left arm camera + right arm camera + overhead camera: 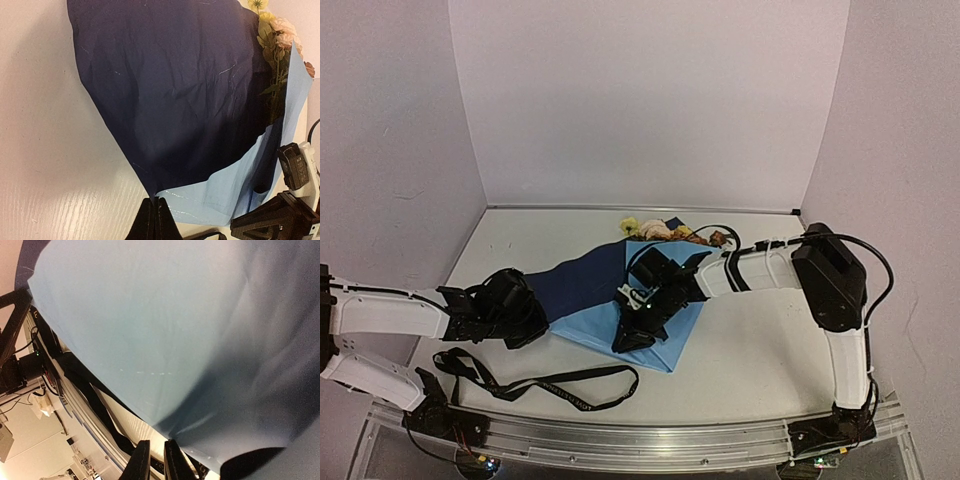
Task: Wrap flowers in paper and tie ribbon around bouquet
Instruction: Fold the 2/3-folded wrapping paper at the center of the board.
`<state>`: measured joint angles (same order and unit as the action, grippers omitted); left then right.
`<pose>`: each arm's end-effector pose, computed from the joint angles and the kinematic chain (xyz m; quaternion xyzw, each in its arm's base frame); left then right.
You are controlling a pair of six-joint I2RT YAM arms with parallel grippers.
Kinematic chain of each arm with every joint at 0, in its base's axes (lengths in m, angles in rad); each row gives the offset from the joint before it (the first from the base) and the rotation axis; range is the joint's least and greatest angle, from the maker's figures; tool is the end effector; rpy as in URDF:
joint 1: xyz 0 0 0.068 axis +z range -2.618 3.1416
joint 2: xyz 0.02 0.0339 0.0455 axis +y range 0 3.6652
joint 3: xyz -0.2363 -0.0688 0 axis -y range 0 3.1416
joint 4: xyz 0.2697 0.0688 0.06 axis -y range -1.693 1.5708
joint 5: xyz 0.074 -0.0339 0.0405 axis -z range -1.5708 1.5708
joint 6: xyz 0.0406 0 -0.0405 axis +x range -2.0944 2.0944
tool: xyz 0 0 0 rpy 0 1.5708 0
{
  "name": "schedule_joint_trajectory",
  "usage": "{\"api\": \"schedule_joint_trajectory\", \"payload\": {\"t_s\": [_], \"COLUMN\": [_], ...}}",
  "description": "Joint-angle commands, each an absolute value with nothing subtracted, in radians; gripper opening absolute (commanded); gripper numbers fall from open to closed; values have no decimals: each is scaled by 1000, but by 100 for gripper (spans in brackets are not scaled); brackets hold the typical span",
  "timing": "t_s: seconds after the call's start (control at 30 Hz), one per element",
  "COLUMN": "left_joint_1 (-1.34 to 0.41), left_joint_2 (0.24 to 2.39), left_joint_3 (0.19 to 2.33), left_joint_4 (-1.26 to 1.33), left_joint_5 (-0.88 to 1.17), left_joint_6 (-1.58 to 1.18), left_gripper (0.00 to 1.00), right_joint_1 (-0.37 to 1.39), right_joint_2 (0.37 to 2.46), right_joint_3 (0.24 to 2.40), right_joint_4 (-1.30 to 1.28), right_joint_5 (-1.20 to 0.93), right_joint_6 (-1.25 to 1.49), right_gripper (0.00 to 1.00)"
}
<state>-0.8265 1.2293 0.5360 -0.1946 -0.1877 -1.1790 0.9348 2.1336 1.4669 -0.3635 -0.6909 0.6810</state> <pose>0.1807 -0.1850 0.1216 -0.1954 0.9181 -0.2335 0.2538 0.2461 0.3768 0.1034 0.2045 -0.8880 -0.4071 0.0623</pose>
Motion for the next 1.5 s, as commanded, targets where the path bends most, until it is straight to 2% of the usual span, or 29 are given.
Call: {"api": "schedule_joint_trajectory", "payload": {"t_s": [0.0,0.37,0.6,0.97,1.27,1.47], "left_joint_1": [-827,-827,-836,-866,-868,-868], "left_joint_2": [1229,1171,1158,1279,1238,1244], "left_joint_3": [542,556,637,766,693,689], "left_joint_4": [-212,-168,-26,78,49,79], "left_joint_5": [-210,-173,-15,164,29,68], "left_joint_6": [-1180,-1062,-840,-728,-778,-746], "left_gripper": [0,0,0,0,0,0], "right_joint_1": [944,948,958,973,970,958], "right_joint_2": [2181,2254,2260,2293,2208,2095], "right_joint_3": [1521,1539,1555,1618,1619,1610], "right_joint_4": [-386,-400,-471,-601,-600,-600], "right_joint_5": [-660,-619,-584,-501,-622,-734], "right_joint_6": [677,662,613,587,512,459], "right_gripper": [10,9,10,11,12,12]}}
